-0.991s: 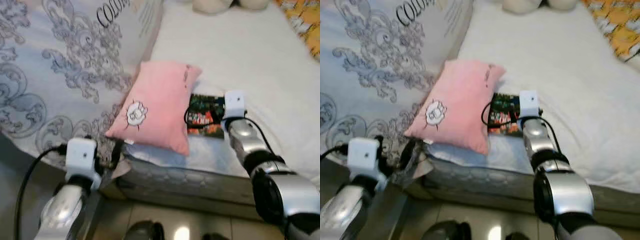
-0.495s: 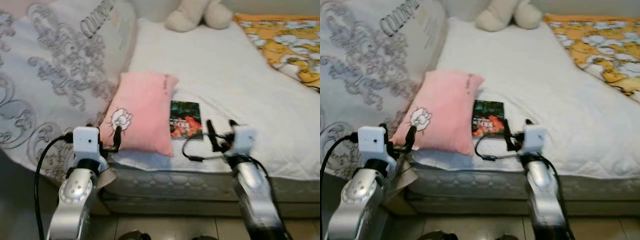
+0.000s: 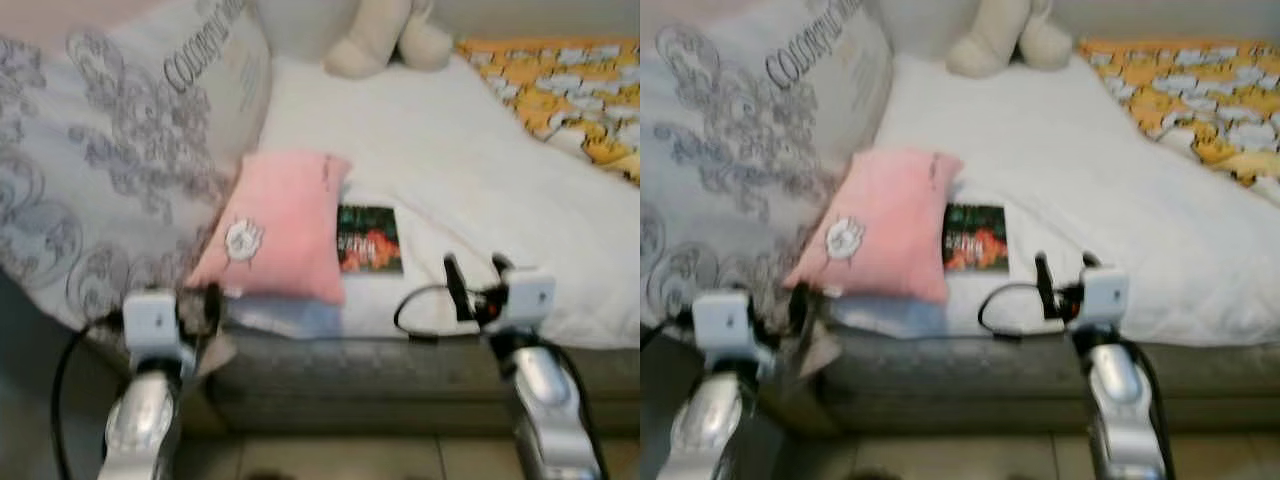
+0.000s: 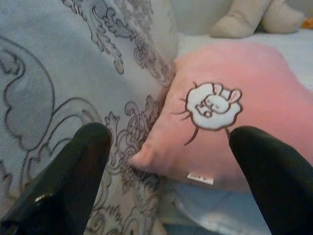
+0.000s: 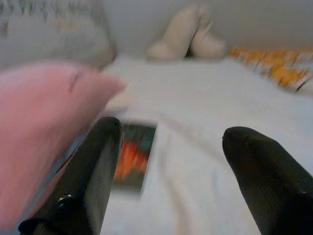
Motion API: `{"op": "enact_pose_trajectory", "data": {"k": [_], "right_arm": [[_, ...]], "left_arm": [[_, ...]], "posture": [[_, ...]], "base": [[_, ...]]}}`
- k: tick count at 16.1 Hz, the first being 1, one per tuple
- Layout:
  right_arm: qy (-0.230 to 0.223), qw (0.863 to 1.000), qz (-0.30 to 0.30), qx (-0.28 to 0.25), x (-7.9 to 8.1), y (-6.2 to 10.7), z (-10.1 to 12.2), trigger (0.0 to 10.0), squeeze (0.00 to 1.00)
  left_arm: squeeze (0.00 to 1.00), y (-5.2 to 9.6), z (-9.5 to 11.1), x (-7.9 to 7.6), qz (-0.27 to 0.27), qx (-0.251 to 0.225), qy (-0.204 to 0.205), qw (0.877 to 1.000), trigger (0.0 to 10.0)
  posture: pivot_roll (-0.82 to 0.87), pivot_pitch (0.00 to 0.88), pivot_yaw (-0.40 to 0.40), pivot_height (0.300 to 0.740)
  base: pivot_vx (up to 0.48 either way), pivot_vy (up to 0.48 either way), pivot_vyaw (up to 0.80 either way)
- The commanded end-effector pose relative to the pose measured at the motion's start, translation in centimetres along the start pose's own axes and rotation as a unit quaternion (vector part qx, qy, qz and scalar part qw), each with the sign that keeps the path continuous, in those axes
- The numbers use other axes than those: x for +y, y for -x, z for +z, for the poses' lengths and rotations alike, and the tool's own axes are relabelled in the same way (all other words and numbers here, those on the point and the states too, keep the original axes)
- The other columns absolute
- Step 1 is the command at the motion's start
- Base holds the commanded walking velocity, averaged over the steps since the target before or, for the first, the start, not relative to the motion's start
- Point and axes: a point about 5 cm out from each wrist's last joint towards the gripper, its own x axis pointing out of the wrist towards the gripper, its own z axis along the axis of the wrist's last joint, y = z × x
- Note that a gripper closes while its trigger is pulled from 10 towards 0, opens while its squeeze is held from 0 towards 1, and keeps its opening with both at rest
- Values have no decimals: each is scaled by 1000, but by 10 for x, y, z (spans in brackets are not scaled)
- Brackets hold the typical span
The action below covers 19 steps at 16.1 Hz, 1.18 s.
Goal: Clean up the room
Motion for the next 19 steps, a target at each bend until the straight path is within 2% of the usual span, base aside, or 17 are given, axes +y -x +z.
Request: {"op": "enact_pose_trajectory", "data": {"k": [1, 3, 7, 9, 12, 15, 19], "right_arm": [[-8, 1000, 10, 7, 3, -5, 0, 10000, 0], [-8, 1000, 7, 10, 4, -13, 0, 10000, 0], [-7, 1000, 5, 19, 6, -18, -2, 10000, 0], [-6, 1000, 12, 14, 9, -23, 2, 10000, 0], [-7, 1000, 9, 14, 8, -25, 2, 10000, 0], [-10, 1000, 8, 17, 8, -26, 4, 10000, 0], [-9, 1000, 12, 18, 9, -27, 5, 10000, 0]], "left_arm": [[0, -6, 7, -6, -6, -18, 6, 1000, 10000], [0, -11, 10, -14, -22, -30, 9, 999, 10000], [0, -20, 12, -15, -27, -33, 14, 999, 10000], [0, -27, 14, -20, -26, -36, 21, 999, 10000], [0, -28, 16, -24, -33, -40, 26, 998, 10000], [0, -28, 13, -21, -33, -34, 20, 999, 10000], [0, -35, 16, -26, -44, -39, 19, 998, 10000]], "posture": [[-122, 0, 81, 740], [-121, 0, 88, 740], [-134, 0, 102, 740], [-149, 0, 114, 740], [-152, 0, 115, 740], [-162, 0, 124, 740], [-171, 0, 130, 740]], "base": [[0, -458, 0], [0, -458, 0], [0, -457, 0], [0, -442, 0], [0, -441, 0], [0, -437, 0], [0, -441, 0]]}}
